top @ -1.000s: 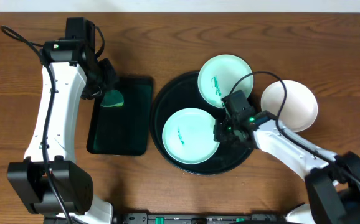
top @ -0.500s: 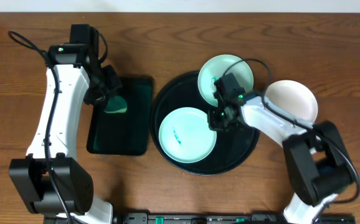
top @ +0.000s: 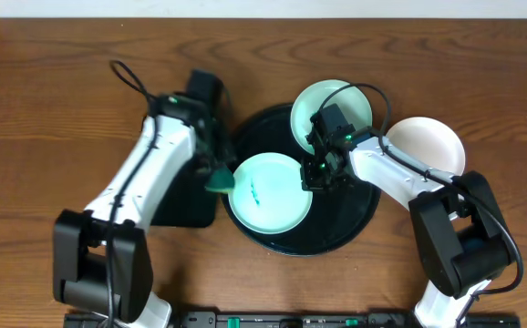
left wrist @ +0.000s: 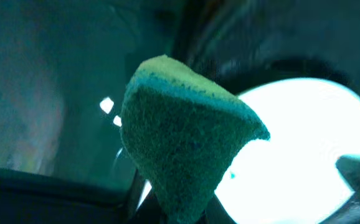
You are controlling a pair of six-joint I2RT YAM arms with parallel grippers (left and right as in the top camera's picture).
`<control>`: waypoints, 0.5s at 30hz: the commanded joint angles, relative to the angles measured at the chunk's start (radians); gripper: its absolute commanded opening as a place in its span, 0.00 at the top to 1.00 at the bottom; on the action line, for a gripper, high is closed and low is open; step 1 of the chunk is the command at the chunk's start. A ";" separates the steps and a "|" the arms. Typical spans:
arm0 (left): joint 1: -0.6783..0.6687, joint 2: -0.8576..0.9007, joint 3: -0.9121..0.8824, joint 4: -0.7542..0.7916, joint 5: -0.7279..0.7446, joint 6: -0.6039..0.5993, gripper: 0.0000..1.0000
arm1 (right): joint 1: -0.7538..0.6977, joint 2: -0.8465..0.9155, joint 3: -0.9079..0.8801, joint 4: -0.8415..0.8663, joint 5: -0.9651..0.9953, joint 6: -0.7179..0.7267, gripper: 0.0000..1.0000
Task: Clean dirty plates on tray and stack at the side
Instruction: 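Move the left gripper with sponge onto the green plate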
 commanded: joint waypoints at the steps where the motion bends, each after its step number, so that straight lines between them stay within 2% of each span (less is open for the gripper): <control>1: -0.075 0.001 -0.103 0.067 0.002 -0.036 0.93 | 0.002 0.025 0.006 0.003 0.037 0.017 0.99; 7: -0.174 0.013 -0.157 0.193 0.002 -0.050 0.93 | 0.002 0.025 0.006 0.007 0.032 0.016 0.99; 11: -0.193 0.037 -0.157 0.205 -0.003 -0.104 0.93 | 0.002 0.025 0.006 0.007 0.032 0.016 0.99; 15: -0.197 0.113 -0.157 0.210 -0.098 -0.214 0.93 | 0.002 0.025 0.006 0.006 0.032 0.016 0.99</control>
